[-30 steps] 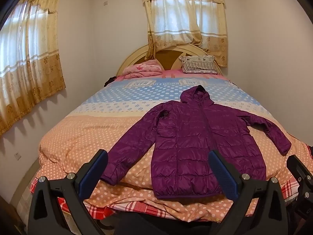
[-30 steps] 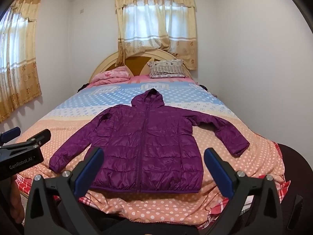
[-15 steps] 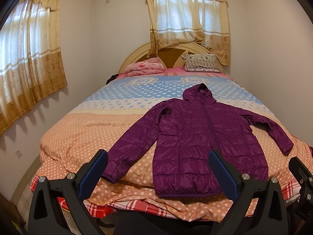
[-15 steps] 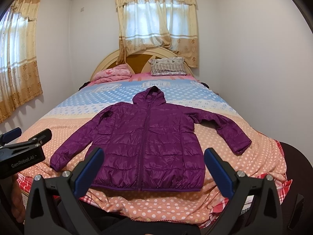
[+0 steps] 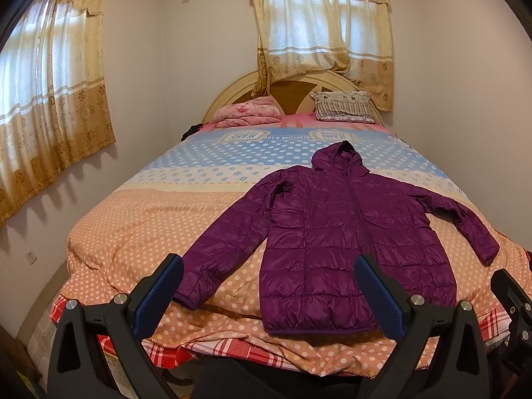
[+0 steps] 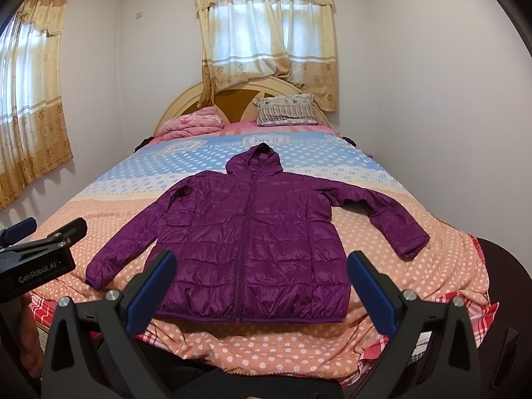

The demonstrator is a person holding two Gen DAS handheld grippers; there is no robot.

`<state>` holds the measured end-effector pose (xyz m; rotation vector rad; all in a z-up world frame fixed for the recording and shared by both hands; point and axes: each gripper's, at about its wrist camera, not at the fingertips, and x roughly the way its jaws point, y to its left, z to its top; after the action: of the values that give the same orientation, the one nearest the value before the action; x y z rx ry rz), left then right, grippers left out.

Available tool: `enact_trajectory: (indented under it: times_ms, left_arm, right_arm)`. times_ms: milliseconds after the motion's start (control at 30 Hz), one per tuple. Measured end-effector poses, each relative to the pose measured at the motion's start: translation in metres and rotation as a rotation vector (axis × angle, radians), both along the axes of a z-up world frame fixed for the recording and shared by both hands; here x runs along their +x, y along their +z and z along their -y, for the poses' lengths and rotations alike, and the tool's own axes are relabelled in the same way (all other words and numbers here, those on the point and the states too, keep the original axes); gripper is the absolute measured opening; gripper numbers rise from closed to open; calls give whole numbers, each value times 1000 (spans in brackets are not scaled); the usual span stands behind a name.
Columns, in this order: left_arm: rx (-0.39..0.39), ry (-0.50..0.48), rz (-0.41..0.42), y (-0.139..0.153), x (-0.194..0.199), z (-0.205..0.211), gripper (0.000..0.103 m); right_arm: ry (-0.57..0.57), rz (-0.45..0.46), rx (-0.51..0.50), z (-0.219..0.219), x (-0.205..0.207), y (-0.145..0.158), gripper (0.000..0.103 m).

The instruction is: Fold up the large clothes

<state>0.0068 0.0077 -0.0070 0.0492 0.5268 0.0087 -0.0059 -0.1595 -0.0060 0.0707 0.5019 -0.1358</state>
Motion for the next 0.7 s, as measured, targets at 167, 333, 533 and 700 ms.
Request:
enact_trajectory:
  times_ms: [167, 333, 533, 700]
  left_arm:
    - [1, 3, 6, -2, 0, 1, 102]
    - [1, 3, 6, -2, 0, 0, 102]
    - [0, 5, 9, -3, 0, 0, 102]
    - [-1, 5, 11, -2, 0, 0, 102]
  right_arm:
    - [2, -4, 1, 0, 0, 0, 103]
    - [0, -5, 4, 1, 1, -1, 103]
    - [0, -5, 5, 1, 1, -1, 103]
    - [0, -7, 7, 1, 2, -1, 103]
